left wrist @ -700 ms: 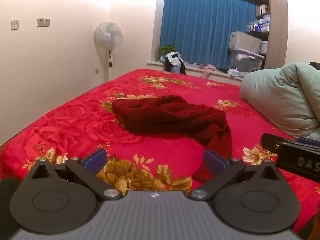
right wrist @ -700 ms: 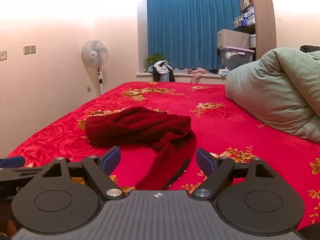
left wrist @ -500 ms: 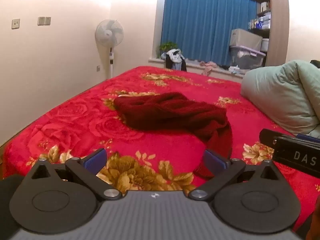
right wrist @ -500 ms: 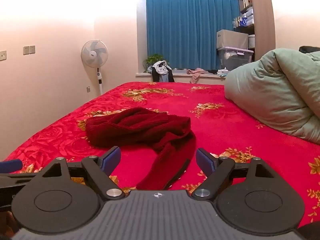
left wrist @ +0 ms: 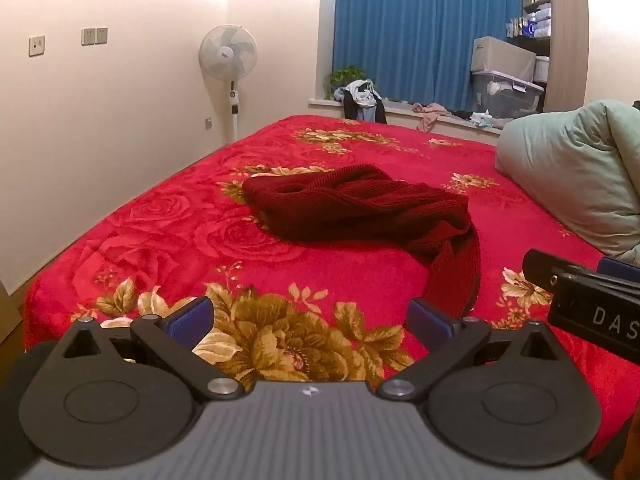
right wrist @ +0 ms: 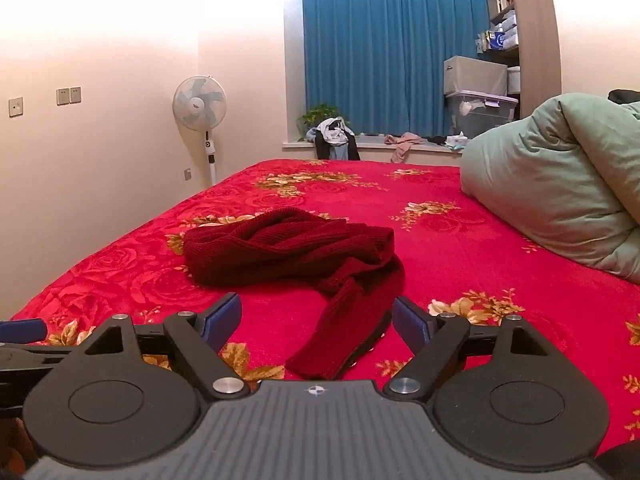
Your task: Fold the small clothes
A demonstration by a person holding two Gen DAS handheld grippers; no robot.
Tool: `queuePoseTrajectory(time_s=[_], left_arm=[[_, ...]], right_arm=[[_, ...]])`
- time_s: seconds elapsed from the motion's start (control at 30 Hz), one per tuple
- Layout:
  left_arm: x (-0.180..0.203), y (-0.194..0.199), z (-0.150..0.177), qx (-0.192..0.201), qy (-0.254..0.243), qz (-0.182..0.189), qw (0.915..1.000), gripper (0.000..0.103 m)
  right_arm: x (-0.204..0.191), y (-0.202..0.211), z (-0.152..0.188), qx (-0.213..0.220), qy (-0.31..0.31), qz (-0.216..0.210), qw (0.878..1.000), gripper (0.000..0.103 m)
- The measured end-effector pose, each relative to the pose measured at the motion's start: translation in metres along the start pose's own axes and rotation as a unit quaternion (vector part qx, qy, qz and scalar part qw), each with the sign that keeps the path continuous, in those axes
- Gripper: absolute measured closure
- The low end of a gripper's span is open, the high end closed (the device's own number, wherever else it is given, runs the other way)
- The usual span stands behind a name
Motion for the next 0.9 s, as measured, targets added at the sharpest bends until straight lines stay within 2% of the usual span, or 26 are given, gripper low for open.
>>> queuePoseTrajectory(time_s=[0.23,0.3,0.9], left_arm=[[0.011,0.009,0.002,0.003,-0.01,0.001,0.9999,0.0],[0.004,-0.002,0.001,-0.001,-0.01,0.002,0.9999,0.0],[0.003,-0.007,0.001,-0.015,-0.012,-0.005,0.9998,0.0]], right_arm=[[0.005,0.005,-0.001,0.006,0.001,-0.006,1.0,0.02],[0.006,0.005,0.0,0.005,-0.002,-0.005,1.0,0.02],[0.008,-0.002,0.003,-0.02,-0.005,0.005,1.0,0.02]])
Point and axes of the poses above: each gripper's, at about its wrist camera, not at the fingertips, and y roughly against the way its jaws point, x to its right, z to its underside, the point moved 6 cm from there along -y, roughly the way its jaws point, and after that the axes turned 3 degrees about z, right-handed, at the moved point
